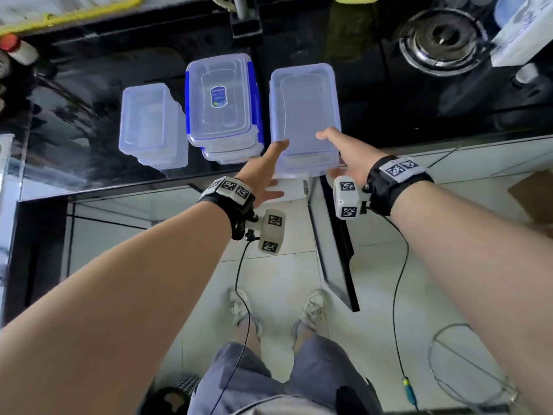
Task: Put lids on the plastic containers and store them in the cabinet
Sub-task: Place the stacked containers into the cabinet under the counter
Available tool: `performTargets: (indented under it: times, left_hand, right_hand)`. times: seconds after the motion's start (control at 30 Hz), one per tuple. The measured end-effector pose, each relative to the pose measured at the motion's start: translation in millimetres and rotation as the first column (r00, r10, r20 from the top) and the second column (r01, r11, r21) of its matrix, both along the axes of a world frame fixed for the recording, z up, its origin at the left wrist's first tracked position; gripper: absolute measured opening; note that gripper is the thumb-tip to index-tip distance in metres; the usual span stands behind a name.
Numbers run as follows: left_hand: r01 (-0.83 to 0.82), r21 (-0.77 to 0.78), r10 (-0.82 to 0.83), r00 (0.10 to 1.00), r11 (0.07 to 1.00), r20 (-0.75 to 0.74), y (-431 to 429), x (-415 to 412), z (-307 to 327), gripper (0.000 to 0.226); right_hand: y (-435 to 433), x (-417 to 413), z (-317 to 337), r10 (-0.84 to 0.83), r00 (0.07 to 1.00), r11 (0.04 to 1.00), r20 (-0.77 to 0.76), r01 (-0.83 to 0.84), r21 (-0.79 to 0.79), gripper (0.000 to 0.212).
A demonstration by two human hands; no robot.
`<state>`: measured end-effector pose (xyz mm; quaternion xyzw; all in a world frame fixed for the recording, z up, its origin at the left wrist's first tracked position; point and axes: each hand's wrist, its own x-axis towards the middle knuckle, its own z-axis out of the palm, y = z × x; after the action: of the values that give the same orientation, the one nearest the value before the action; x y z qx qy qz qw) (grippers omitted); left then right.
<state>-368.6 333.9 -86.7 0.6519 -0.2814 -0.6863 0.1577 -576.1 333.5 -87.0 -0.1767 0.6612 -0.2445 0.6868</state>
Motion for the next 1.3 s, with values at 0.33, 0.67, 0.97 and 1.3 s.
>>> performTargets:
  times: [0.33,0.67,0.97,1.3]
  left_hand:
    - [0.109,-0.005,-0.11,0.993,0.994,-0.04,11.7,1.3,-31.0,0.107]
    - [0.396,0.08,-0.403,0.906,0.915,0.132,102.2,109.2,-57.7,0.103]
    - [0.365,0.134,-0.379,0.92,0.921,0.101,128.7,152.6,-122.8,0.015]
    - [0.319,0.141,-0.344,0.912,0.937,0.225,99.7,165.2,-241.4,0.04]
  right_hand:
    - [47.4,-17.4,-10.5,0.188,0.981,0.98,0.036,-0.19,0.054,0.047]
    - [102.2,58.3,-53.2,0.701,0.708,0.686,0.091,-0.703,0.187,0.062]
    - [114.7,117.7,-111.8,0.759,0.648,0.621,0.06,-0.749,0.23,0.063]
    - [132.3,153.5,-233.2,0.267,0.959,0.961,-0.09,-0.258,0.101,0.128]
